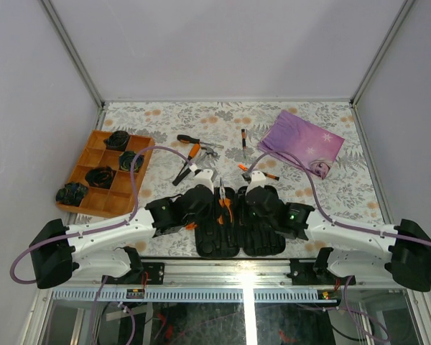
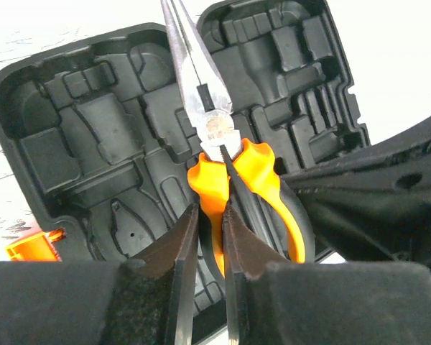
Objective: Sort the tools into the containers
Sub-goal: Place the pliers in the storage box.
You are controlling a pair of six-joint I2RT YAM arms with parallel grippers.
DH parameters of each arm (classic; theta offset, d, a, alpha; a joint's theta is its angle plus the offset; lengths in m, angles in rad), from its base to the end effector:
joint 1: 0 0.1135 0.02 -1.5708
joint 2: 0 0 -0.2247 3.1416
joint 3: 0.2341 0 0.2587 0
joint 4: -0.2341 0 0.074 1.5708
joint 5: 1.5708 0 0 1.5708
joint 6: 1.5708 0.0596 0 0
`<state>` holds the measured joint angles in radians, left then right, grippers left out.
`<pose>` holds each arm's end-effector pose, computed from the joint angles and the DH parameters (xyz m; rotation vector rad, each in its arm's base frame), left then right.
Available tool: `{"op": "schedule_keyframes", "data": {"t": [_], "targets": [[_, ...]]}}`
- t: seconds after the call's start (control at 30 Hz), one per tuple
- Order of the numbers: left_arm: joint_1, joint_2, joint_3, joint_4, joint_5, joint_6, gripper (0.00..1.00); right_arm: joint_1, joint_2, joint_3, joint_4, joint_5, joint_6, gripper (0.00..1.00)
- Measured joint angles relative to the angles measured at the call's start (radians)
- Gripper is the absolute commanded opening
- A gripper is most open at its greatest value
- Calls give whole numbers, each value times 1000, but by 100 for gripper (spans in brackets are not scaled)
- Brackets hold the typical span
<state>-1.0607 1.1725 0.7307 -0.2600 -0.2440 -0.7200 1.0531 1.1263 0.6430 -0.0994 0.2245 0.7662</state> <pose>0.1525 -0.2431 0.1822 0.2648 2.3224 -0.6618 0.1523 0.2406 0.1799 -0.1862 2.2441 0.7999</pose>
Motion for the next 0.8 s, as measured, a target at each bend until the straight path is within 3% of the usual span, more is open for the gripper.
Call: {"op": "schedule_keyframes", "data": {"t": [0.4,0.8], "targets": [[0,3,-2,-48,-27,0,0,50,106,33,45,18,18,11],[-11,-11,-2,0,-27,-1,0,69,-26,50,-88,172,13,23]]}}
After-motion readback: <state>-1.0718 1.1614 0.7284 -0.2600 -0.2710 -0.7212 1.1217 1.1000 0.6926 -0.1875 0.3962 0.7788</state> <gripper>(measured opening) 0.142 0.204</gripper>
